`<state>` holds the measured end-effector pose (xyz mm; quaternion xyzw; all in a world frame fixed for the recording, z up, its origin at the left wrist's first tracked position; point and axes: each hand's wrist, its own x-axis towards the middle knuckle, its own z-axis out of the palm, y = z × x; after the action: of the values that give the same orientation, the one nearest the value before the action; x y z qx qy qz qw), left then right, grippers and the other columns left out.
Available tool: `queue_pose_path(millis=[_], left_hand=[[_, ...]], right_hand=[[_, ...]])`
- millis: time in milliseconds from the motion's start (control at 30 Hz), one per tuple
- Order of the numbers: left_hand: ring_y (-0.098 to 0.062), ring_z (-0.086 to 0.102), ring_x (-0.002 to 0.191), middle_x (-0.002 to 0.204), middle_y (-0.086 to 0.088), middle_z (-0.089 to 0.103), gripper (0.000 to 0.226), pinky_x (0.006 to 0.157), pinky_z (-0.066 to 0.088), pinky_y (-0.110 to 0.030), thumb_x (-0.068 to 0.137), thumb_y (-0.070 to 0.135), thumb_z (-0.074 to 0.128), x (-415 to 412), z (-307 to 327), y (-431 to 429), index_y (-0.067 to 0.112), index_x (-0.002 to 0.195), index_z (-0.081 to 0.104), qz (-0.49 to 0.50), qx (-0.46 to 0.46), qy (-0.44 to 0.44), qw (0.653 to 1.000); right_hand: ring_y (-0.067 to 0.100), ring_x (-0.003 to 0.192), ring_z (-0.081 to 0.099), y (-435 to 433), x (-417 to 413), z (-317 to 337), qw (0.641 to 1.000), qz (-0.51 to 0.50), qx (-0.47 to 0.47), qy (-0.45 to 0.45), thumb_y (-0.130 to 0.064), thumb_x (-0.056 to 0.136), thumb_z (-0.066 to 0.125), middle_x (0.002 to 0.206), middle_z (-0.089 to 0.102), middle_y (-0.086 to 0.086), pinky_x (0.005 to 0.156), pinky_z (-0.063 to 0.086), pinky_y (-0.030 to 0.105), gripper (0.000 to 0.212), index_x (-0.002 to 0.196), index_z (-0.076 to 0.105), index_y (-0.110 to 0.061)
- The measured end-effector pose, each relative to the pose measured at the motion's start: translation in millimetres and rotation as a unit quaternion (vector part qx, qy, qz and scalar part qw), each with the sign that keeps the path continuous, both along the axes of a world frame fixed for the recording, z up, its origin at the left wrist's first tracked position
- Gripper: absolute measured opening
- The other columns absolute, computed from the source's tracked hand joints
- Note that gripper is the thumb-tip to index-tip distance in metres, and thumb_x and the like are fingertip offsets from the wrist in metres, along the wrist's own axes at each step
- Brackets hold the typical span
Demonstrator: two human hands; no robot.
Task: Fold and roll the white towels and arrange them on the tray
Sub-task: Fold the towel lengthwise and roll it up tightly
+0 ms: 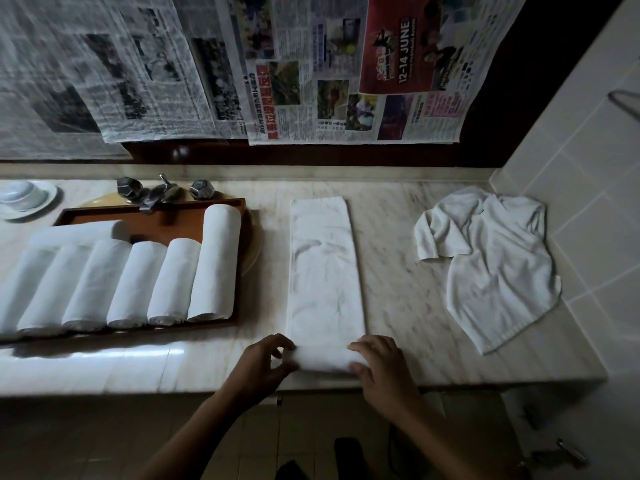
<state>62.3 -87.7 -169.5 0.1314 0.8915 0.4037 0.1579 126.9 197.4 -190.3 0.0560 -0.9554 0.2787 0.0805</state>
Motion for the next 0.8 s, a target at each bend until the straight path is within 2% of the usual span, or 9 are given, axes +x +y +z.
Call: queue_pose_path(millis=[67,167,267,300,367,433,567,700,800], left_hand=[[0.001,0.064,0.093,0.094,0.022,0.069,0.025,0.082,0.055,-0.028,0.083,0.038,0.083,-3,0,1,0.035,0.105,0.071,0.015,0.002,-0.009,1.000],[0.001,0.064,0.093,0.096,0.022,0.069,0.025,0.081,0.054,-0.028,0.084,0.038,0.082,-8,1,2,0.033,0.107,0.072,0.017,-0.003,-0.018,1.000],[-0.001,0.064,0.093,0.100,0.021,0.069,0.026,0.081,0.052,-0.028,0.087,0.043,0.077,-13,0,4,0.031,0.109,0.072,0.011,-0.017,-0.017,1.000],[-0.003,0.064,0.095,0.103,0.019,0.069,0.028,0.082,0.052,-0.031,0.088,0.046,0.073,-13,0,7,0.029,0.110,0.072,0.015,-0.033,0.004,0.999],[-0.016,0.063,0.103,0.113,0.008,0.069,0.038,0.087,0.053,-0.038,0.092,0.050,0.056,-8,-3,14,0.023,0.115,0.072,0.022,-0.099,0.109,0.989],[-0.025,0.059,0.121,0.133,-0.002,0.064,0.049,0.097,0.052,-0.043,0.092,0.045,0.051,5,-4,27,0.018,0.130,0.065,0.009,-0.157,0.189,0.969],[-0.030,0.047,0.141,0.153,-0.010,0.051,0.065,0.113,0.037,-0.045,0.086,0.037,0.051,32,-11,53,0.013,0.146,0.049,-0.061,-0.220,0.271,0.935],[-0.032,0.036,0.149,0.160,-0.012,0.040,0.092,0.117,0.033,-0.051,0.073,0.031,0.075,26,-22,52,0.010,0.155,0.038,-0.095,-0.260,0.235,0.932],[-0.032,0.034,0.150,0.161,-0.012,0.039,0.096,0.117,0.026,-0.051,0.072,0.031,0.076,11,-21,50,0.010,0.157,0.035,-0.113,-0.271,0.228,0.928]], right_hand=[[0.024,0.122,0.054,-13,3,5,0.998,-0.008,0.055,0.038,-0.024,0.091,0.063,0.133,0.061,-0.002,0.099,0.048,0.040,0.030,0.120,0.069,-0.025],[0.030,0.128,0.053,-34,13,4,0.991,0.038,0.108,0.064,-0.014,0.088,0.067,0.140,0.060,0.007,0.110,0.041,0.044,0.042,0.130,0.067,-0.020],[0.032,0.141,0.046,-44,21,-7,0.987,0.048,0.149,0.039,-0.014,0.086,0.069,0.151,0.052,0.009,0.122,0.022,0.048,0.059,0.144,0.056,-0.019],[0.033,0.145,0.041,-44,21,-10,0.987,0.044,0.151,0.029,-0.013,0.087,0.068,0.156,0.047,0.009,0.123,0.019,0.049,0.064,0.148,0.052,-0.019],[0.034,0.150,0.033,-43,18,-13,0.987,0.045,0.156,0.016,-0.012,0.089,0.064,0.161,0.040,0.010,0.125,0.015,0.051,0.069,0.154,0.044,-0.019],[0.035,0.151,0.032,-41,15,-14,0.985,0.054,0.164,0.015,-0.011,0.092,0.059,0.162,0.038,0.010,0.124,0.015,0.052,0.067,0.156,0.041,-0.018],[0.034,0.151,0.034,-38,9,-13,0.984,0.066,0.162,0.018,-0.015,0.098,0.038,0.161,0.040,0.011,0.123,0.018,0.052,0.058,0.156,0.042,-0.016],[0.032,0.152,0.031,-34,-5,-11,0.985,0.074,0.156,0.001,-0.018,0.093,0.042,0.163,0.037,0.011,0.125,0.015,0.050,0.064,0.157,0.040,-0.016],[0.031,0.154,0.027,-31,-19,-10,0.980,0.090,0.177,-0.020,-0.022,0.095,0.046,0.164,0.034,0.010,0.124,0.016,0.050,0.064,0.158,0.036,-0.016]])
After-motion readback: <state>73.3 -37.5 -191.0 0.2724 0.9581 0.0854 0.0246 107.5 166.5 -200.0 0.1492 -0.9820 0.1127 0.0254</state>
